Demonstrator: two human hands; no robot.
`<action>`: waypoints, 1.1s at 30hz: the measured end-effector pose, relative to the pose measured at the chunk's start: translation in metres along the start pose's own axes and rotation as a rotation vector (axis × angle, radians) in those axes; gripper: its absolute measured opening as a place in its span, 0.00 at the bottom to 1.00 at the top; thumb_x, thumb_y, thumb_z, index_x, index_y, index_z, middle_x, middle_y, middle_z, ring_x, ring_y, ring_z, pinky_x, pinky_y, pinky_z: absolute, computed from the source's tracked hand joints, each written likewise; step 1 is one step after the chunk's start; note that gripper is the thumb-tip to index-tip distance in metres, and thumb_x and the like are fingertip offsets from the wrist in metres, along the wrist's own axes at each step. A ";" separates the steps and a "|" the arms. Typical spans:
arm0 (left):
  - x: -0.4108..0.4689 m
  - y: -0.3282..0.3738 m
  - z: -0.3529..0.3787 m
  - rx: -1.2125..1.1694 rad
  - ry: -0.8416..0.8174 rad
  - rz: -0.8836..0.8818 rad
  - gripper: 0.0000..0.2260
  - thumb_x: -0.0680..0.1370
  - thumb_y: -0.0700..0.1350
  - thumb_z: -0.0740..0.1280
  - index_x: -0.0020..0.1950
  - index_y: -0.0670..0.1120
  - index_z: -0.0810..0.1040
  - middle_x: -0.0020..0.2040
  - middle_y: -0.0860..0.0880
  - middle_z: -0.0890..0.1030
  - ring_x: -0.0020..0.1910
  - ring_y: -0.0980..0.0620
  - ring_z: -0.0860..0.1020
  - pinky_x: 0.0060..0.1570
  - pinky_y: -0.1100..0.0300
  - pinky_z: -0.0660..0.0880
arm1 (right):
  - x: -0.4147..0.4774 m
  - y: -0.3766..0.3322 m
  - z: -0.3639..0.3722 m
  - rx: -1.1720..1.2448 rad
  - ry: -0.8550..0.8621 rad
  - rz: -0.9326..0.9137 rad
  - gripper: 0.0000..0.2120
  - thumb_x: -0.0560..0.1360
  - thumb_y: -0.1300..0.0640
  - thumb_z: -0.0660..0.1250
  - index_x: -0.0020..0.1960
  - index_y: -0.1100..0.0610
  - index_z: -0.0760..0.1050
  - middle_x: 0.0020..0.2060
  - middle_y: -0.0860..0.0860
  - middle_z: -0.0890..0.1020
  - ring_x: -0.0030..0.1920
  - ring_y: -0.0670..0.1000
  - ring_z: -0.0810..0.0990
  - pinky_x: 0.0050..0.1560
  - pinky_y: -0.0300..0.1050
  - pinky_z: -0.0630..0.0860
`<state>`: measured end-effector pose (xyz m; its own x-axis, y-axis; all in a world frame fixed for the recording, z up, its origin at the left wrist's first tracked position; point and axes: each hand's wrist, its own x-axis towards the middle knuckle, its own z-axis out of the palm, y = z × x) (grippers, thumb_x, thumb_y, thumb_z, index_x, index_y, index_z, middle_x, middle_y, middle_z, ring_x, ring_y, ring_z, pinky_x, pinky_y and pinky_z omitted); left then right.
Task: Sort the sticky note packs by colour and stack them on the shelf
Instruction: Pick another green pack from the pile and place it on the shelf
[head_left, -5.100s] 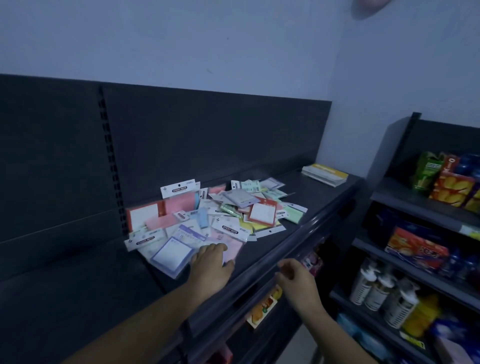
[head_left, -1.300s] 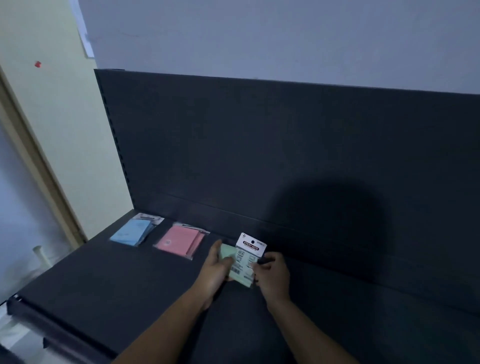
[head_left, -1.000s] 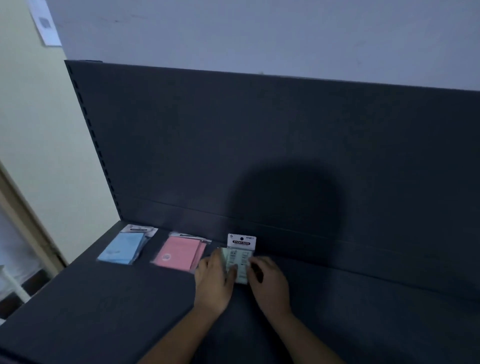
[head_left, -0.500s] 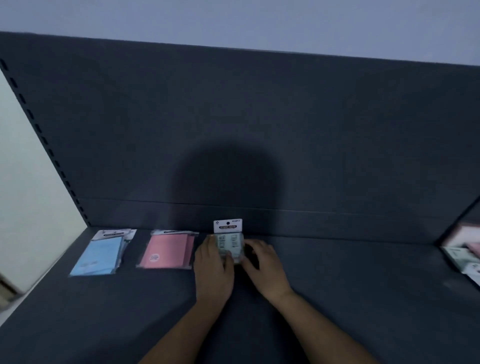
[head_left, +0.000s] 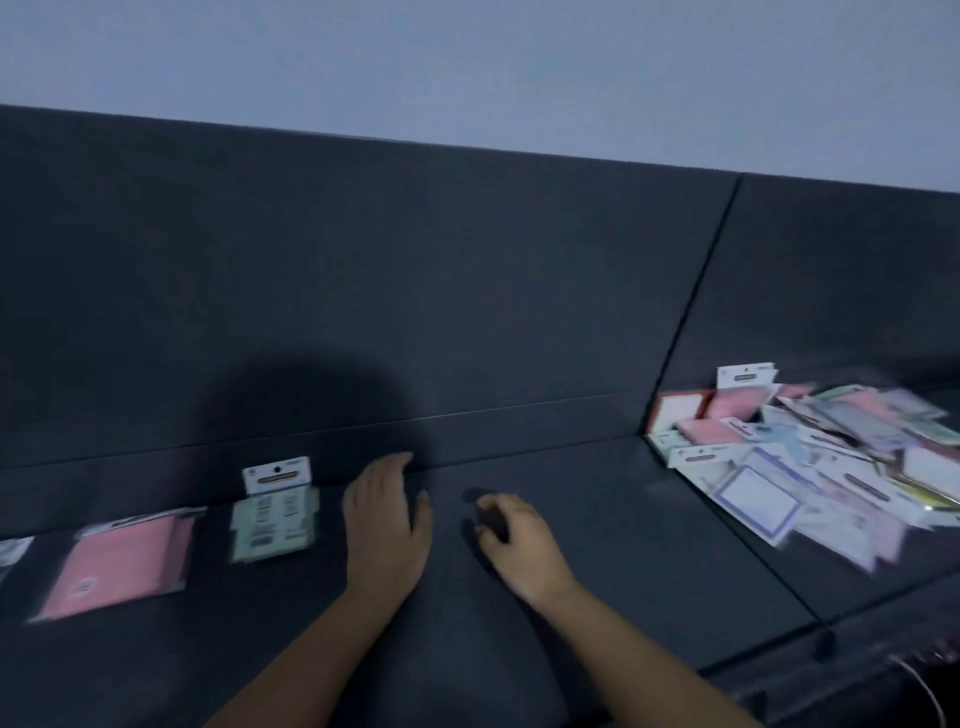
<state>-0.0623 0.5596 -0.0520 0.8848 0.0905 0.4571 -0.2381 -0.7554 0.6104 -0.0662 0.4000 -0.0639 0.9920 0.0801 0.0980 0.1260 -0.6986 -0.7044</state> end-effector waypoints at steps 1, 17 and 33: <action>-0.001 0.018 0.011 -0.029 -0.063 0.055 0.17 0.76 0.40 0.65 0.65 0.41 0.71 0.60 0.45 0.76 0.61 0.45 0.72 0.65 0.49 0.63 | -0.004 0.013 -0.019 -0.021 0.054 0.041 0.14 0.77 0.58 0.62 0.62 0.56 0.73 0.58 0.50 0.76 0.60 0.49 0.73 0.65 0.42 0.67; -0.084 0.315 0.225 -0.194 -0.499 0.319 0.17 0.79 0.48 0.60 0.68 0.50 0.66 0.59 0.54 0.74 0.63 0.53 0.67 0.64 0.60 0.55 | -0.167 0.236 -0.301 -0.037 0.556 0.474 0.11 0.75 0.63 0.64 0.56 0.58 0.77 0.53 0.52 0.79 0.53 0.50 0.78 0.53 0.40 0.72; -0.103 0.481 0.369 -0.169 -0.553 0.476 0.12 0.78 0.45 0.60 0.61 0.49 0.71 0.58 0.50 0.75 0.60 0.49 0.68 0.60 0.56 0.59 | -0.217 0.367 -0.430 0.018 0.721 0.582 0.07 0.74 0.64 0.63 0.50 0.56 0.77 0.47 0.51 0.79 0.48 0.48 0.77 0.47 0.36 0.69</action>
<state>-0.1199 -0.0524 -0.0441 0.7323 -0.5944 0.3322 -0.6645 -0.5171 0.5395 -0.2406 -0.1794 -0.0418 0.6523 -0.7459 0.1347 -0.3837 -0.4782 -0.7900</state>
